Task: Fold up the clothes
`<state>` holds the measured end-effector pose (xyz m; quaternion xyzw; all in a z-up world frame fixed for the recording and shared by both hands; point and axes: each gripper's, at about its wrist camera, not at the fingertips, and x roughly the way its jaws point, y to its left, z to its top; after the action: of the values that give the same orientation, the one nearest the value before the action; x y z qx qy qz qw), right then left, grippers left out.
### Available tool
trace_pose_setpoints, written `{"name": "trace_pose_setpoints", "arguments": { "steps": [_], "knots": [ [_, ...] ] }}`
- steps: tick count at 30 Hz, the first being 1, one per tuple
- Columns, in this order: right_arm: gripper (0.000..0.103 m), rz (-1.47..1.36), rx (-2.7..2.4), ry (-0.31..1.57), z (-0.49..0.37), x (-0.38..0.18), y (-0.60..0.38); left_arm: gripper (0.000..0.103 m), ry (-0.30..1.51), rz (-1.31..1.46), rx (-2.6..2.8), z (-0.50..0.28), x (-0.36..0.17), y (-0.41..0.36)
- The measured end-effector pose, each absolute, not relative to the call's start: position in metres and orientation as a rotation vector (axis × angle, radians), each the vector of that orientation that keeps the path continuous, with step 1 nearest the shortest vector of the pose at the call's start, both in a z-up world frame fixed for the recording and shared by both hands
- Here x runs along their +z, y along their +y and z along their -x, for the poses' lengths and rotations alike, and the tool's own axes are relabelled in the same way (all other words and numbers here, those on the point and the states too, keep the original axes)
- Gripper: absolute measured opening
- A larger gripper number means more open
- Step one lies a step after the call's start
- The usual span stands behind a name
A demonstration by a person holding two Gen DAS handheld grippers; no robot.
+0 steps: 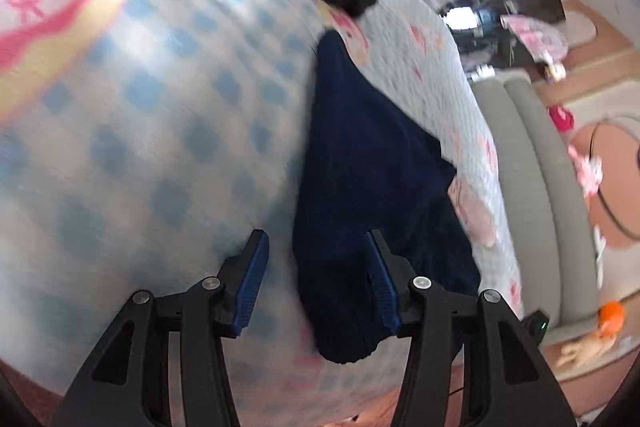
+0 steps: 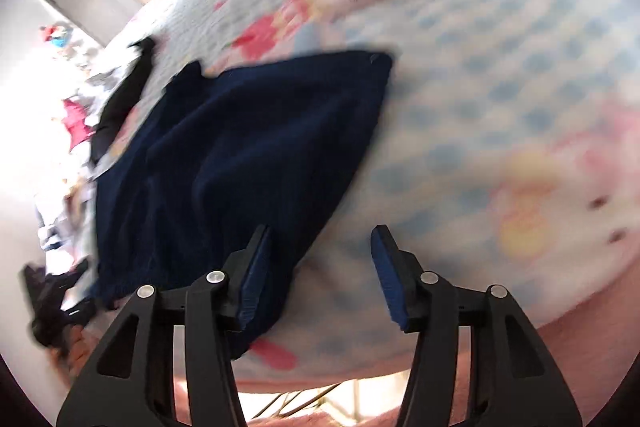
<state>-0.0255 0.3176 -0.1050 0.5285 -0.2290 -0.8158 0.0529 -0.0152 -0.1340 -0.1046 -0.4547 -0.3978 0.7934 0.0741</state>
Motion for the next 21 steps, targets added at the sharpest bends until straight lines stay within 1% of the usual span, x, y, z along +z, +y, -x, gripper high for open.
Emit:
{"name": "trace_pose_setpoints", "arguments": {
  "steps": [1, 2, 3, 4, 5, 6, 7, 8, 9, 12, 13, 14, 15, 16, 17, 18, 19, 20, 21],
  "knots": [
    [0.053, -1.587, -2.42, -0.748, 0.029, -0.11, 0.315, 0.049, -1.155, 1.376, 2.383, 0.016, -0.104, -0.128],
    [0.053, -1.572, -2.391, -0.76, 0.028, -0.113, 0.31, 0.045, -1.112, 1.391, 2.392, 0.016, -0.102, -0.122],
    [0.053, -1.557, -2.362, -0.772, 0.027, -0.115, 0.305, 0.037, -1.06, 1.397, 2.414, 0.017, -0.099, -0.115],
    [0.052, -1.543, -2.337, -0.78, 0.027, -0.118, 0.3, 0.018, -1.002, 1.41, 2.442, 0.017, -0.094, -0.112],
    [0.037, -1.549, -2.35, -0.747, 0.027, -0.118, 0.297, 0.012, -0.95, 1.418, 2.466, 0.017, -0.089, -0.11],
    [0.025, -1.558, -2.384, -0.691, 0.026, -0.116, 0.291, 0.01, -0.931, 1.392, 2.472, 0.014, -0.084, -0.11],
    [0.022, -1.563, -2.416, -0.638, 0.026, -0.113, 0.285, 0.009, -0.912, 1.367, 2.478, 0.012, -0.08, -0.111],
    [0.012, -1.533, -2.439, -0.623, 0.027, -0.106, 0.286, 0.009, -0.893, 1.341, 2.483, 0.009, -0.076, -0.111],
    [0.01, -1.498, -2.465, -0.616, 0.023, -0.095, 0.29, 0.009, -0.874, 1.322, 2.486, 0.007, -0.072, -0.111],
    [0.009, -1.423, -2.538, -0.592, 0.013, -0.068, 0.301, 0.011, -0.824, 1.368, 2.446, 0.007, -0.069, -0.108],
    [0.009, -1.426, -2.573, -0.541, 0.011, -0.062, 0.303, 0.012, -0.8, 1.415, 2.416, 0.008, -0.075, -0.107],
    [0.009, -1.453, -2.592, -0.495, 0.01, -0.064, 0.303, 0.019, -0.786, 1.475, 2.389, 0.006, -0.082, -0.11],
    [0.009, -1.482, -2.607, -0.452, 0.01, -0.067, 0.302, 0.022, -0.785, 1.527, 2.371, 0.007, -0.091, -0.112],
    [0.01, -1.535, -2.578, -0.445, 0.014, -0.074, 0.299, 0.025, -0.791, 1.569, 2.353, 0.008, -0.098, -0.114],
    [0.011, -1.58, -2.547, -0.463, 0.012, -0.082, 0.301, 0.026, -0.829, 1.554, 2.34, 0.007, -0.099, -0.12],
    [0.017, -1.624, -2.514, -0.48, 0.011, -0.089, 0.303, 0.028, -0.866, 1.536, 2.332, 0.007, -0.099, -0.126],
    [0.018, -1.661, -2.487, -0.495, 0.01, -0.096, 0.305, 0.036, -0.888, 1.509, 2.351, 0.008, -0.094, -0.133],
    [0.021, -1.635, -2.514, -0.486, 0.007, -0.089, 0.306, 0.045, -0.886, 1.484, 2.388, 0.011, -0.088, -0.139],
    [0.022, -1.608, -2.542, -0.476, 0.004, -0.082, 0.308, 0.046, -0.881, 1.462, 2.423, 0.015, -0.084, -0.144]
  ]
}}
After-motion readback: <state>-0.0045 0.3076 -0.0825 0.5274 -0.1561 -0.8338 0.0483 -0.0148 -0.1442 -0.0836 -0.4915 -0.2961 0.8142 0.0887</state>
